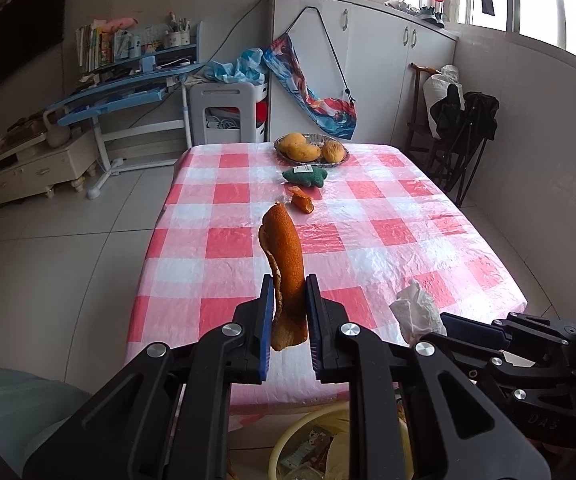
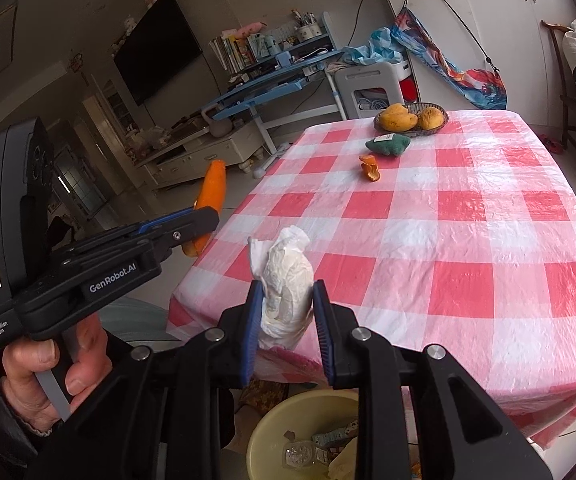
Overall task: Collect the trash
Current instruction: 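Carry both to the bucket, open the right tool, then open the left tool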
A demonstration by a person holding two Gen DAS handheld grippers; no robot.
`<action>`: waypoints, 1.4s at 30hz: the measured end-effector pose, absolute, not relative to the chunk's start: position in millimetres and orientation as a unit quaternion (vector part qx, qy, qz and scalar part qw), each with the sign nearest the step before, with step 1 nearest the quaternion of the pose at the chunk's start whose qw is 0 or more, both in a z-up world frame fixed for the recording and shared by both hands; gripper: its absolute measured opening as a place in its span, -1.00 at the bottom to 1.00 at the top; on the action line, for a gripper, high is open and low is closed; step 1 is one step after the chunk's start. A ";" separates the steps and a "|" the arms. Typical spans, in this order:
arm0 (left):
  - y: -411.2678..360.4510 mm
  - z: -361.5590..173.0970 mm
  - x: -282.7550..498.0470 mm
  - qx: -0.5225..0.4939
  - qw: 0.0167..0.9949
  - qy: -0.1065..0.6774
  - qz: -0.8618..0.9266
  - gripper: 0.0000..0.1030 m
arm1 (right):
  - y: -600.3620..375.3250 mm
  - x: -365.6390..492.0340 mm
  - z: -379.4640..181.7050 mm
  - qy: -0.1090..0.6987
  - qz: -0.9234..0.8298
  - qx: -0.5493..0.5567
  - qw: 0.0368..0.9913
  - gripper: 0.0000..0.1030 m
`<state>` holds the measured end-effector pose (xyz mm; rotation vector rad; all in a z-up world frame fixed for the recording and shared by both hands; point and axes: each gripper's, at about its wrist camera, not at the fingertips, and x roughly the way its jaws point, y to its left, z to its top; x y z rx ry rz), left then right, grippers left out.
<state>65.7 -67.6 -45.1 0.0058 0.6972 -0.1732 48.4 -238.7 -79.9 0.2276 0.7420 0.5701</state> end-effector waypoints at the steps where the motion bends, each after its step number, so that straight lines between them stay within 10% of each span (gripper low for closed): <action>1: -67.4 -45.0 63.8 0.002 0.936 0.341 -0.085 -0.71 | -238.9 46.4 -79.9 0.357 0.275 0.110 0.886 -0.49; 21: -66.3 -56.2 22.3 0.006 0.934 0.346 -0.085 -0.71 | -229.6 -15.2 -100.1 0.411 0.289 0.090 0.860 -0.42; 42: -111.0 -107.7 -20.7 0.073 0.876 0.443 -0.178 -0.68 | -276.3 -16.5 -91.7 0.344 0.210 0.200 0.893 0.55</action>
